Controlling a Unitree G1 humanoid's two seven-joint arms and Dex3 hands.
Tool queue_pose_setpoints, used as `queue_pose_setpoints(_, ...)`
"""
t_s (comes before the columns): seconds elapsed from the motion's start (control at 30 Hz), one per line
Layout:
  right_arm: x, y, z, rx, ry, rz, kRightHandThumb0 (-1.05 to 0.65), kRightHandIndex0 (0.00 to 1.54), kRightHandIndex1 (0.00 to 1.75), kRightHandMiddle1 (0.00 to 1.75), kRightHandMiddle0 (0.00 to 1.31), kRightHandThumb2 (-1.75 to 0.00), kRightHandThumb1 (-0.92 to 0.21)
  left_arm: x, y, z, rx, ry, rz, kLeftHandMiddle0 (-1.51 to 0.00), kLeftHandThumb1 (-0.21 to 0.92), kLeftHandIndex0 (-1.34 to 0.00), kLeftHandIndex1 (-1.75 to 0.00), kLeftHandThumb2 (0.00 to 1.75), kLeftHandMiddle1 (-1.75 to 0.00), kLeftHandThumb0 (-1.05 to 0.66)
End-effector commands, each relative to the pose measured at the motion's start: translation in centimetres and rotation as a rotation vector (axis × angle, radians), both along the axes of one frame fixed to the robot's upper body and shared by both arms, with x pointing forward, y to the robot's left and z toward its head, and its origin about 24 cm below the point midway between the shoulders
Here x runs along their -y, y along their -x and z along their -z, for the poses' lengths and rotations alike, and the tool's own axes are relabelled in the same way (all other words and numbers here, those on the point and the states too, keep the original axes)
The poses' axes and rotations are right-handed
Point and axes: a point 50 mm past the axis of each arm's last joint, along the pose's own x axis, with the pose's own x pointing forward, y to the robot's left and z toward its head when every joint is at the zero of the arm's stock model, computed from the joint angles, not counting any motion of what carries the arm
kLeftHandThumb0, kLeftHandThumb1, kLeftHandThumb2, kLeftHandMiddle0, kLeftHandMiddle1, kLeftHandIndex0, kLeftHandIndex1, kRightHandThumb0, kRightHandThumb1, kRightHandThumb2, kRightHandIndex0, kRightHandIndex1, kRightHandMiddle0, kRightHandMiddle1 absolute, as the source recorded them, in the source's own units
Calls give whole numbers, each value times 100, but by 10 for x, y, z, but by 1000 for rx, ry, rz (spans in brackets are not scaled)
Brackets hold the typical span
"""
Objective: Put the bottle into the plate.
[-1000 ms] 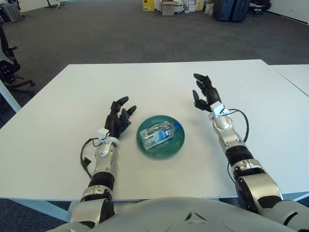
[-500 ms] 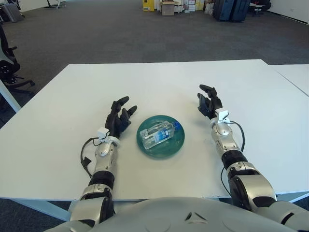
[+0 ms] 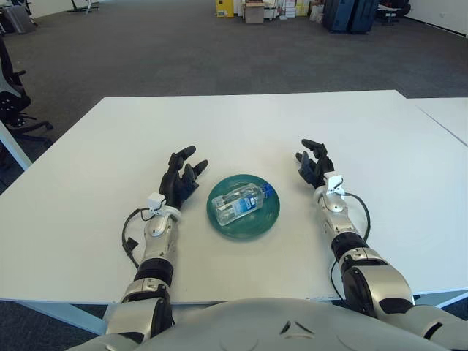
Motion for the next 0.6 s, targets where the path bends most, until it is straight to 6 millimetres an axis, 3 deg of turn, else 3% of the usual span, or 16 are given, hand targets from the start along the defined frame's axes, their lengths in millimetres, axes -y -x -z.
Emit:
queue_pose_setpoints(0.0,2,8,11,-40,-13,31,-68,64,12,90,12,-90,-92,-4,2,1,-4,-13,-8,-64,92,-12,-94,89,-22,-79)
queue_pose_setpoints(0.57,-2,23,28,-104,-31,59,-69,60,9,87,9,-92,-92,-9,1,-1,-13,-36,-6,-59,92,-7,-93,88,-19,-78)
